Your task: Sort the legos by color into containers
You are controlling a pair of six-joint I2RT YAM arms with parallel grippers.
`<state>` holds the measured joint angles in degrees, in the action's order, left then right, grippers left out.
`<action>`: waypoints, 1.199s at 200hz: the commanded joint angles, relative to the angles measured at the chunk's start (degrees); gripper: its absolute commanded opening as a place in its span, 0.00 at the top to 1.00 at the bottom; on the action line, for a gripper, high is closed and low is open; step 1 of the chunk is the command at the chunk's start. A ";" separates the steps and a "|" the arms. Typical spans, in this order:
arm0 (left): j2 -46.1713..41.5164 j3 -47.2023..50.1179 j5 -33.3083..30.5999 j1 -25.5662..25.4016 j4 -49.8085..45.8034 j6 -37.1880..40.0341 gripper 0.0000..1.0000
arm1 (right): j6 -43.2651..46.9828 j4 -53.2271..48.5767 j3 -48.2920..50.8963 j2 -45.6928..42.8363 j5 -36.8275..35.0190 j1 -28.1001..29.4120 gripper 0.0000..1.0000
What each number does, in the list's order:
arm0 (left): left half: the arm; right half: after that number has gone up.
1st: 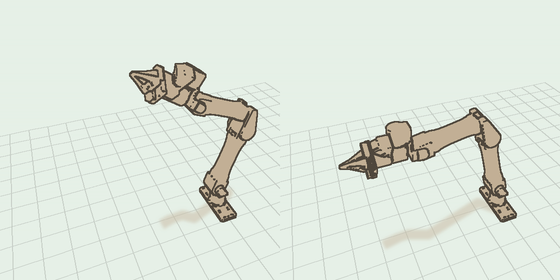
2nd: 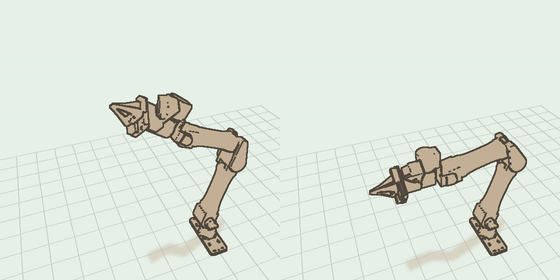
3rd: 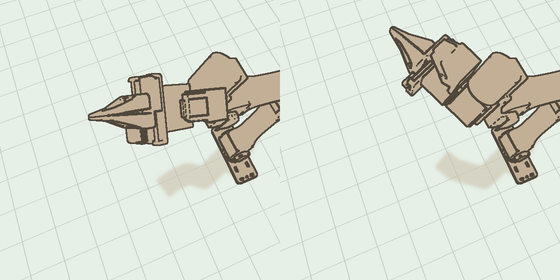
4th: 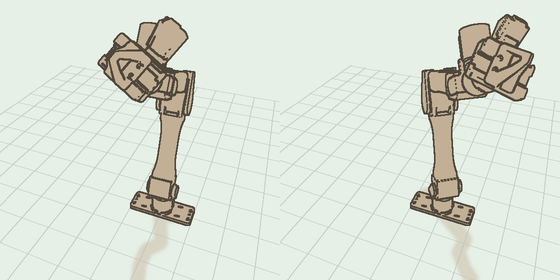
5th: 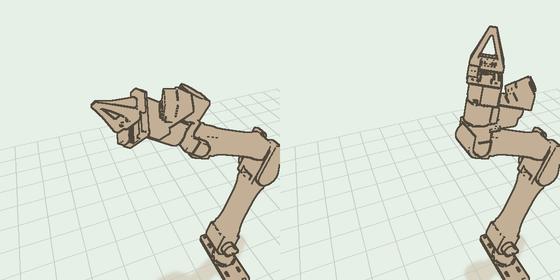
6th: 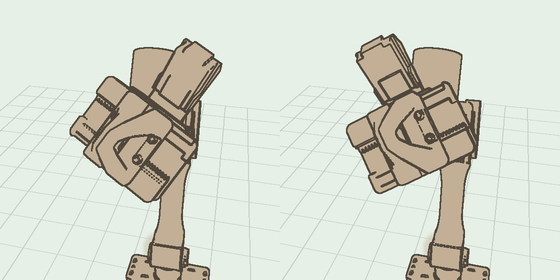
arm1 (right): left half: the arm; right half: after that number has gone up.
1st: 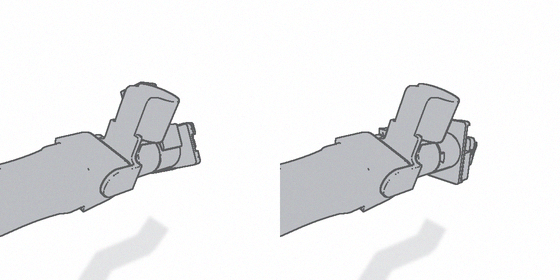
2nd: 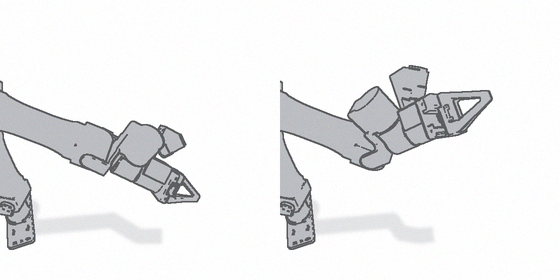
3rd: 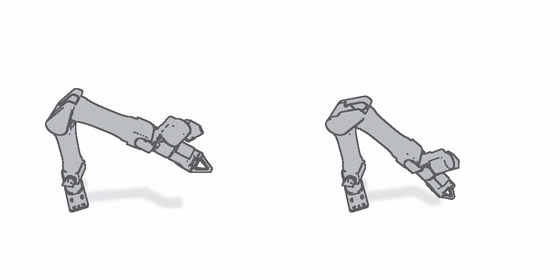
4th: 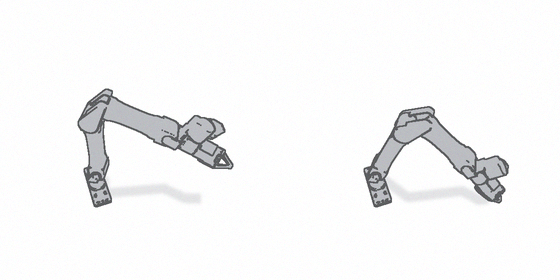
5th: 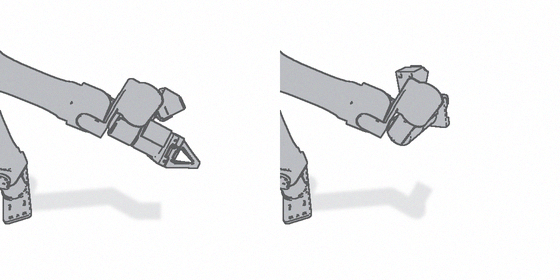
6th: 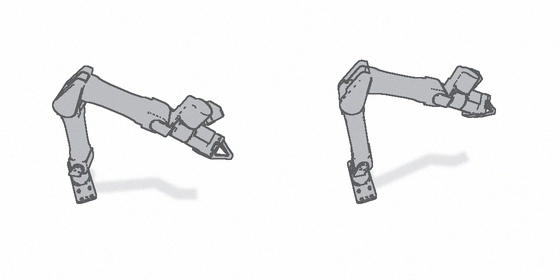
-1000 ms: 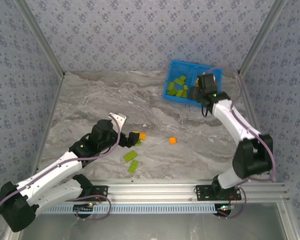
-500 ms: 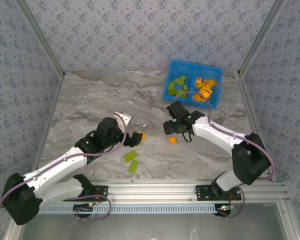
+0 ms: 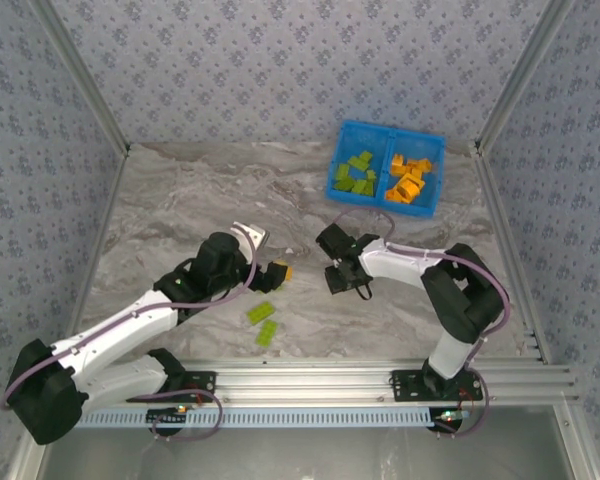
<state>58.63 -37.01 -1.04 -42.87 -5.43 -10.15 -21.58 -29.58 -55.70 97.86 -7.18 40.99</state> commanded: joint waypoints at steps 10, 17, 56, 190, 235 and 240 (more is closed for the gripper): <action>0.72 -2.47 0.37 -0.46 1.92 -0.75 0.01 | -1.76 -0.48 2.39 -2.52 -1.69 -0.29 0.64; 1.00 -2.67 0.42 -0.45 1.96 -0.79 0.01 | -1.88 -0.21 2.73 -4.45 -1.78 -0.29 0.64; 2.01 -3.99 1.45 -0.61 2.33 -0.32 0.01 | -1.78 1.88 3.85 -18.67 -5.81 -0.85 0.65; -0.95 -3.87 -0.10 -1.97 -2.64 -3.09 0.01 | 0.34 8.03 -32.56 10.17 -6.29 -34.30 0.64; -2.84 -4.27 -5.27 -2.07 -8.61 -6.32 0.01 | -0.30 0.45 -47.92 23.94 -4.52 -36.90 0.54; -2.70 -4.46 -6.01 -2.04 -9.45 -6.81 0.01 | -0.17 -0.21 -48.69 24.27 -4.44 -36.96 0.51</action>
<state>57.08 -38.98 -2.66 -44.66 -9.96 -13.89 -21.30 -22.74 -98.50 119.48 -12.99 4.84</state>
